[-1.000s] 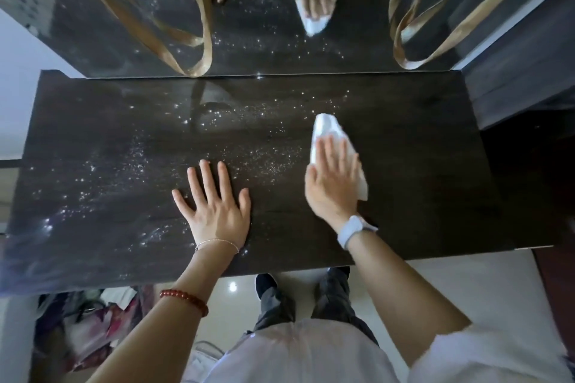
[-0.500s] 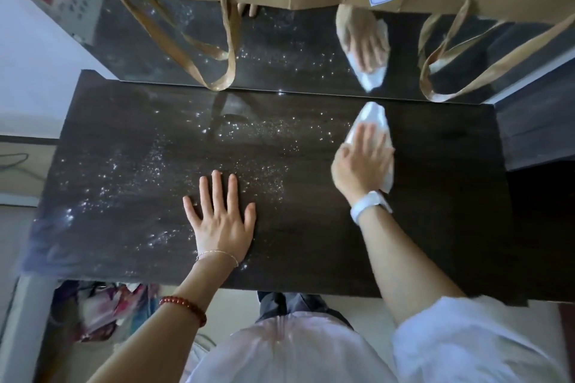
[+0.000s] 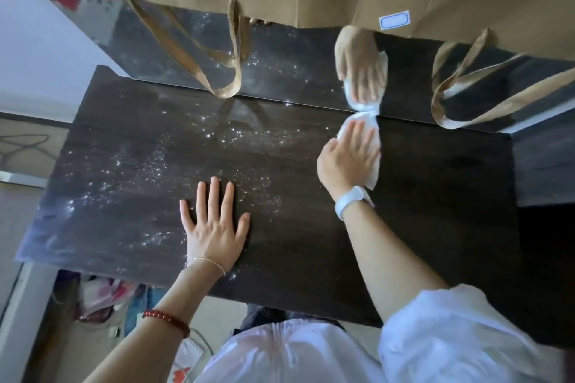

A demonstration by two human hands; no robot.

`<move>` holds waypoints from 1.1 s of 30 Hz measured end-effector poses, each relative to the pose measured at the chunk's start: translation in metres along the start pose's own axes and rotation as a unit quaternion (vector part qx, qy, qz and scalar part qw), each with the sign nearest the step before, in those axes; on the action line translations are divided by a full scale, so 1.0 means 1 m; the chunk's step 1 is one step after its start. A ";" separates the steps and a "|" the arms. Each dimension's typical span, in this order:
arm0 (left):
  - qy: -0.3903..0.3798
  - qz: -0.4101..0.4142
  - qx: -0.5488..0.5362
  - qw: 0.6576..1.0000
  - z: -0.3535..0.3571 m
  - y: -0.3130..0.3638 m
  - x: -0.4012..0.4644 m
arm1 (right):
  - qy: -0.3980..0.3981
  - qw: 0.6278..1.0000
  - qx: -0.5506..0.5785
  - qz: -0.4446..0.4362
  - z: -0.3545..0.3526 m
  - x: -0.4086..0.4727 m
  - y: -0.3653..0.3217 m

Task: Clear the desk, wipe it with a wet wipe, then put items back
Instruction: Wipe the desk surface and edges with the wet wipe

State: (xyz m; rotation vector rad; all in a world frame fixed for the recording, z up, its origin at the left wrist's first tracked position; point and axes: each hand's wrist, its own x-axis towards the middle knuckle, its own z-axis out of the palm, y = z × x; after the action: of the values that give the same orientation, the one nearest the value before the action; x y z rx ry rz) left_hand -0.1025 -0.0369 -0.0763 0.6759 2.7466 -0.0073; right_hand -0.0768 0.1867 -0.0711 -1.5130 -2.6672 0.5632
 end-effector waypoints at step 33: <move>0.047 -0.023 -0.130 0.990 -0.046 -0.140 0.092 | -0.031 0.966 -0.002 -0.255 0.076 -0.021 -0.190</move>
State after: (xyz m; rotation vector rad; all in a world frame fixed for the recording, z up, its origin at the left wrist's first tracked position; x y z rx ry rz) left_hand -0.2566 -0.1164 -0.0693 0.5534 2.7819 0.3755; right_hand -0.2379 0.0586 -0.0783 -0.7562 -2.9331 0.5692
